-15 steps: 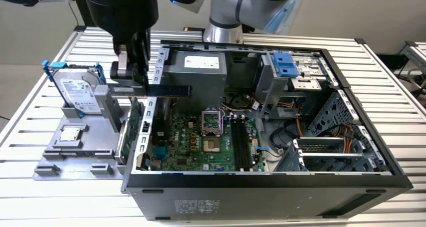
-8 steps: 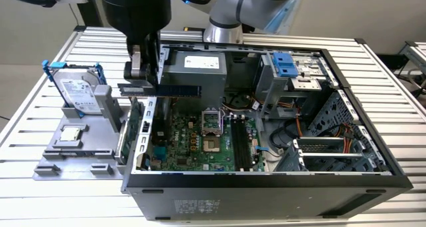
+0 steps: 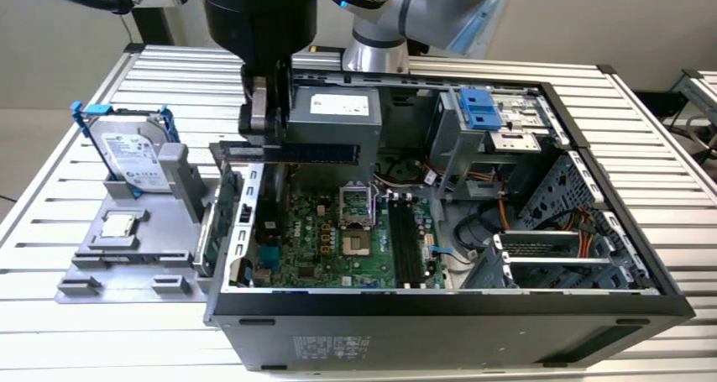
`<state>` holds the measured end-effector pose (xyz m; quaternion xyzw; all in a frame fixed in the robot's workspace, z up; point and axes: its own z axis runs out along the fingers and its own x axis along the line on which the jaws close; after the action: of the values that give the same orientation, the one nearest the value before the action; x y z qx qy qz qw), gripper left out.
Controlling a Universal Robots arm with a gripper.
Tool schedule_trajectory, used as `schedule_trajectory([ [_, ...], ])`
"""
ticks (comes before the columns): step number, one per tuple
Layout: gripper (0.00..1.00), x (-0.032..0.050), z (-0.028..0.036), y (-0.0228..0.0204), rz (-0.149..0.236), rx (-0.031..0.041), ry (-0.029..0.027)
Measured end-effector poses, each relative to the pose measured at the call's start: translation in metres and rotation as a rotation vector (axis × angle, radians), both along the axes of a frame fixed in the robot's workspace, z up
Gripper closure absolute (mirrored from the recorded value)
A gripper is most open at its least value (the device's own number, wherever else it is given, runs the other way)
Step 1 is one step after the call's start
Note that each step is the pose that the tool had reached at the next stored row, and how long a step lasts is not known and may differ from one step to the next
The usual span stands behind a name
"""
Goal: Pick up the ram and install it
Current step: 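Pick up the ram and move it above insertion slot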
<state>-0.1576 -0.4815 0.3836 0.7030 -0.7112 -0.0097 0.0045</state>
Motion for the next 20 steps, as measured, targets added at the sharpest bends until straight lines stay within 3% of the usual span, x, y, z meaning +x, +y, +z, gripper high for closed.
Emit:
schedule_trajectory([
  [20,1.0,0.0554,0.0,0.0,0.0,0.0,0.0],
])
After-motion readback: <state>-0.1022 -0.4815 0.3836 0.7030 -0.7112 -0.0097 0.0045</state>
